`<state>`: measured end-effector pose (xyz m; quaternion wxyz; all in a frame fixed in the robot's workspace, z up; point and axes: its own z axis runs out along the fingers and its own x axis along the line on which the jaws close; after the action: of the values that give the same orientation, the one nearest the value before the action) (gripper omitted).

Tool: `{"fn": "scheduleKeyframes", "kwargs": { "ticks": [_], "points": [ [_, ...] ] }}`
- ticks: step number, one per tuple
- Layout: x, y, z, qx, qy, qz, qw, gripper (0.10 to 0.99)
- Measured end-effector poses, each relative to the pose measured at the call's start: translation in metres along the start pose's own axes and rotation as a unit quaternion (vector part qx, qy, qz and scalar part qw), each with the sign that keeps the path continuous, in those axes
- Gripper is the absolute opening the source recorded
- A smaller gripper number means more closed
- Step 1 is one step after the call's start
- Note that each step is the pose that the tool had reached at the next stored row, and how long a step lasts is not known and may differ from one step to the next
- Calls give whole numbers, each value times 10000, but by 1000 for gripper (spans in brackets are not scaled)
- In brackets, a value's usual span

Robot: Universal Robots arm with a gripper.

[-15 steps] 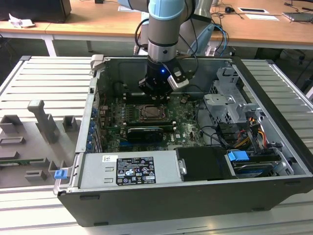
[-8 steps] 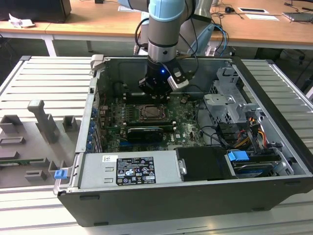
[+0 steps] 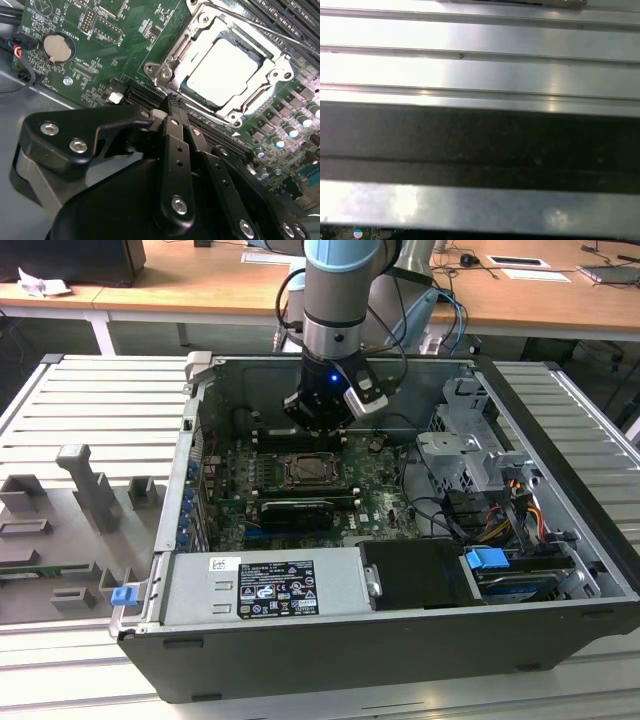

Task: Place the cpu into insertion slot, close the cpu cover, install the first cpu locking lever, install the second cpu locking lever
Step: 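Install the first cpu locking lever, then install the second cpu locking lever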

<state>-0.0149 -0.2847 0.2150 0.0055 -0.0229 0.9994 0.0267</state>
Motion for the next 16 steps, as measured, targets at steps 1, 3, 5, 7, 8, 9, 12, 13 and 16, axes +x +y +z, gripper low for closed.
{"fn": "scheduleKeyframes", "kwargs": {
  "ticks": [1,3,5,7,8,9,12,13,16],
  "points": [
    [0,-4,0,0,0,0,10000,106],
    [1,-9,0,0,0,0,10000,106],
    [1,-13,-1,0,0,0,10000,106],
    [1,-19,-1,0,0,0,10000,106],
    [1,-25,-2,0,0,0,10000,106],
    [2,-37,-2,0,0,0,10000,106],
    [2,-54,-3,0,0,0,10000,106],
    [3,-64,-4,0,0,0,10000,106],
    [4,-78,-4,0,-1,1,10000,106]
  ]
}}
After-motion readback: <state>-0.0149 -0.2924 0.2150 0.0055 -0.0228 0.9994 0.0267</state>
